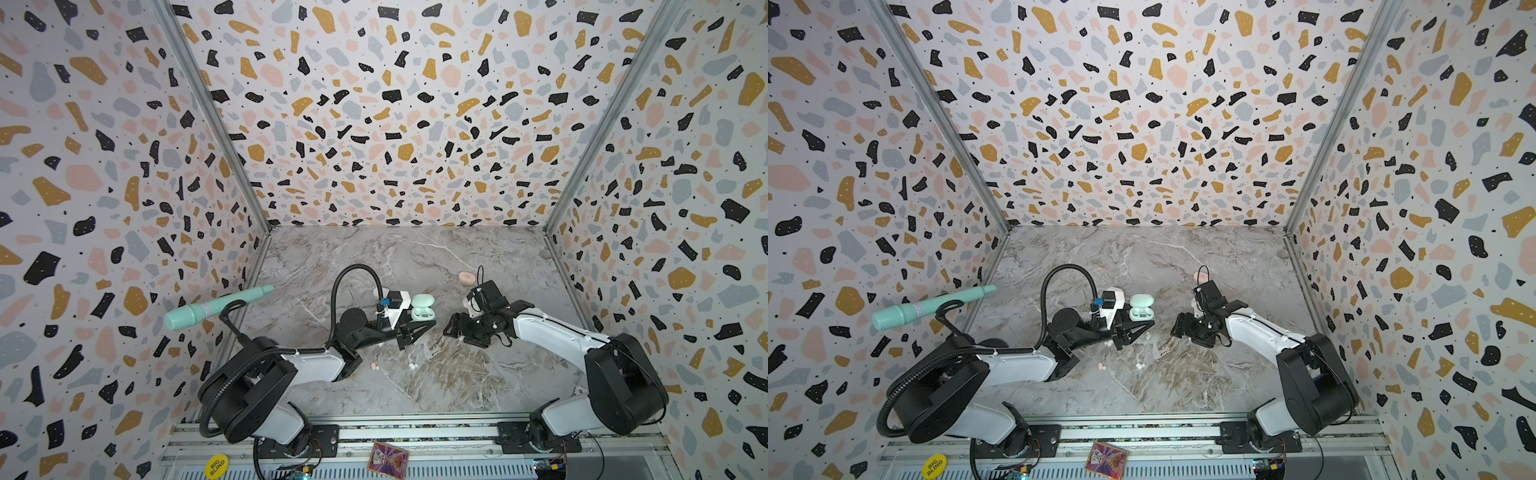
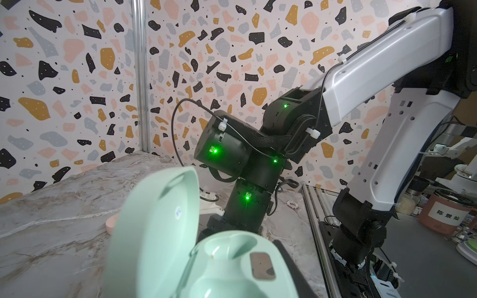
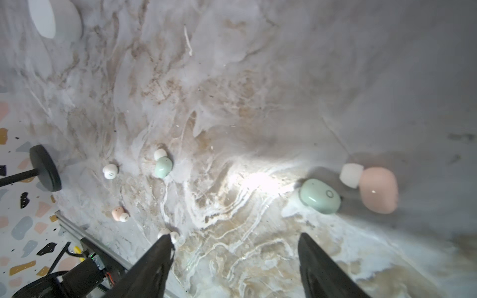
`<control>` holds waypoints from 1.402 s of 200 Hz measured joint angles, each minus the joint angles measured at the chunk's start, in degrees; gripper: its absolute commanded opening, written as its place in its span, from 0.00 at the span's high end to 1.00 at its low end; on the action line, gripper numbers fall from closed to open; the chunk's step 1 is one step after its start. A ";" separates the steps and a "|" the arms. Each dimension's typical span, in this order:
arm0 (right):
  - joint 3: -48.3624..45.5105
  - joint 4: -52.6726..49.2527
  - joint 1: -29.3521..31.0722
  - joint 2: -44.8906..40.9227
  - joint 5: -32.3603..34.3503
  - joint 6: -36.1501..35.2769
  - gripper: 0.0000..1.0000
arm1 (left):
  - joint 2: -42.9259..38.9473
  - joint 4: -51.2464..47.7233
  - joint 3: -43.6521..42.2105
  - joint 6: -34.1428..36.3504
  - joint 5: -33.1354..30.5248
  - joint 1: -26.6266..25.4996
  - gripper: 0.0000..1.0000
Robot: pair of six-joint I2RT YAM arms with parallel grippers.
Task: Insert the wireless bluetooth earbuds into the charging case
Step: 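Move the right gripper over the mint-green earbud on the table, then lower the open right gripper around the mint-green earbud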
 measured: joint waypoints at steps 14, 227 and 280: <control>0.00 -0.90 -0.04 0.13 1.01 0.00 0.22 | -0.04 -0.13 0.00 0.00 0.00 0.00 0.81; 9.97 -0.63 1.66 13.77 3.54 -4.31 0.23 | -0.83 -1.60 0.00 0.26 -0.09 0.00 0.81; 12.55 -4.57 2.21 15.17 6.80 -6.38 0.26 | -1.14 -2.95 0.00 0.50 -0.09 0.00 0.81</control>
